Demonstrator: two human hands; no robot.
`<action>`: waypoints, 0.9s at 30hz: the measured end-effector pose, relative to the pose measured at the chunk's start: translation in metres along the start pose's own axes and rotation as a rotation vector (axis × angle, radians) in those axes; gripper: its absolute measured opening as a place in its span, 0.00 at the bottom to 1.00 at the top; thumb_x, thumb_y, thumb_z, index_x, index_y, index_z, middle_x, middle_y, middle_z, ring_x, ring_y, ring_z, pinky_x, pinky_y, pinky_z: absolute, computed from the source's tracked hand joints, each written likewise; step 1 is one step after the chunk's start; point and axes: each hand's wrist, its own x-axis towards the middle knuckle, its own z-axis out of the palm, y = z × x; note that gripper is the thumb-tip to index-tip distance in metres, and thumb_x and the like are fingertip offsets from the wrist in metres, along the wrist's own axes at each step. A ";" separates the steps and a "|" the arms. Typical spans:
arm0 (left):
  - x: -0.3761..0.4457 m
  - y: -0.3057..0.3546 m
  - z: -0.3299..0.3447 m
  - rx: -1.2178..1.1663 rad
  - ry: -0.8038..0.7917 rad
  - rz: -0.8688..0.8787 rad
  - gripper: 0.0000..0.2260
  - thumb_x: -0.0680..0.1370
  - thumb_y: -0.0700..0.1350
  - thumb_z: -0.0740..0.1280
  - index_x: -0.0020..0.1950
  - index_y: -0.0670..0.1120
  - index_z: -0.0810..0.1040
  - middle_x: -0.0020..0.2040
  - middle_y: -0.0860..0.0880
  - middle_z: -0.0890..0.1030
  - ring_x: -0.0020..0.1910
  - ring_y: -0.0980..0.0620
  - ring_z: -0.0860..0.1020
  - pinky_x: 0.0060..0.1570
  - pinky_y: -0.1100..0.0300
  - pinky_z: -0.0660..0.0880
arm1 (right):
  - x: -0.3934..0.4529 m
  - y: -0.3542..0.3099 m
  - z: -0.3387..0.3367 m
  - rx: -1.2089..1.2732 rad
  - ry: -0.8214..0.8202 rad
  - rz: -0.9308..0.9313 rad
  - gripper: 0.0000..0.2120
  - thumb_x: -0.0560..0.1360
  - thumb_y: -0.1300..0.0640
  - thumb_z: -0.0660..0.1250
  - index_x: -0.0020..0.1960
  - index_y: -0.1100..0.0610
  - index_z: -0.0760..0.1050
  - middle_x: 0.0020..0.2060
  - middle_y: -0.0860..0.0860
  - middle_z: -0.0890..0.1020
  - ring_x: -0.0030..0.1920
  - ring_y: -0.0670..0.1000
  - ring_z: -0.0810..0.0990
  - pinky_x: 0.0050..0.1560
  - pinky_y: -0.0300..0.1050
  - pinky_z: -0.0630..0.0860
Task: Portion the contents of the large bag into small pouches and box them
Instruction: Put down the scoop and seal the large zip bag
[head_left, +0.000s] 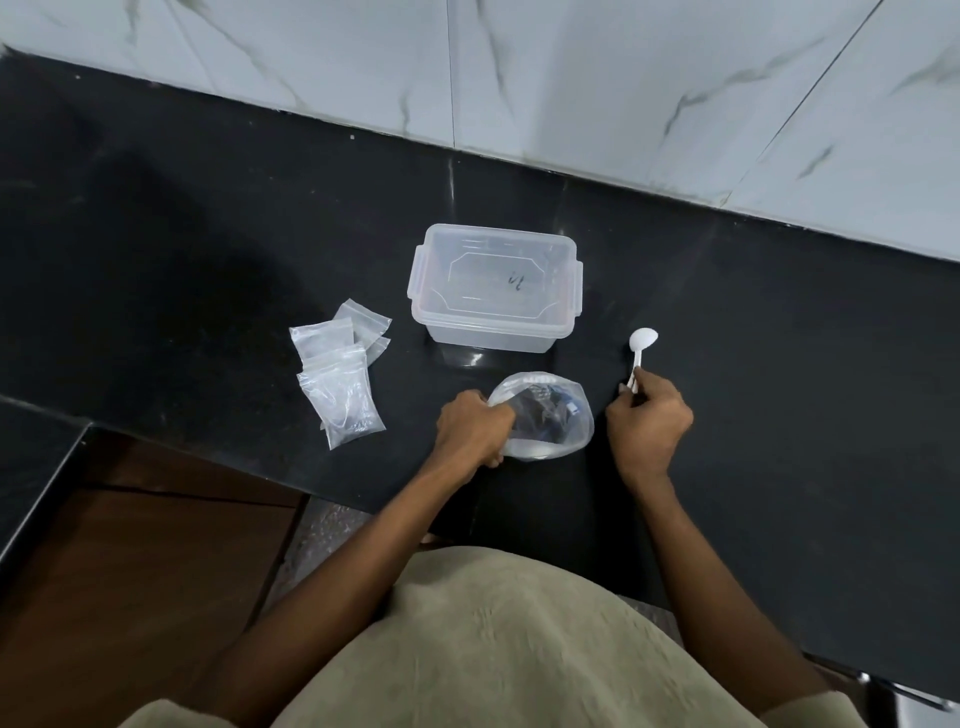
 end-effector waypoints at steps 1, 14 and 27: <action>0.000 0.000 0.001 0.001 -0.006 0.001 0.08 0.74 0.48 0.66 0.47 0.44 0.78 0.37 0.43 0.85 0.30 0.44 0.85 0.25 0.62 0.75 | 0.003 -0.002 -0.002 0.071 0.004 0.087 0.10 0.72 0.68 0.70 0.52 0.63 0.84 0.43 0.57 0.85 0.44 0.58 0.83 0.47 0.36 0.69; 0.004 -0.002 0.009 0.061 0.003 0.118 0.03 0.73 0.45 0.66 0.45 0.47 0.77 0.45 0.49 0.80 0.43 0.50 0.78 0.40 0.56 0.74 | -0.004 -0.003 -0.019 -0.022 -0.085 0.221 0.08 0.73 0.52 0.70 0.43 0.56 0.82 0.43 0.54 0.82 0.46 0.58 0.82 0.44 0.47 0.78; 0.000 0.001 0.003 -0.414 -0.198 0.094 0.05 0.71 0.34 0.65 0.41 0.42 0.78 0.38 0.44 0.81 0.39 0.48 0.78 0.40 0.58 0.74 | -0.043 -0.042 -0.063 0.518 -0.648 0.446 0.08 0.71 0.71 0.74 0.49 0.65 0.81 0.36 0.57 0.84 0.32 0.53 0.82 0.28 0.42 0.78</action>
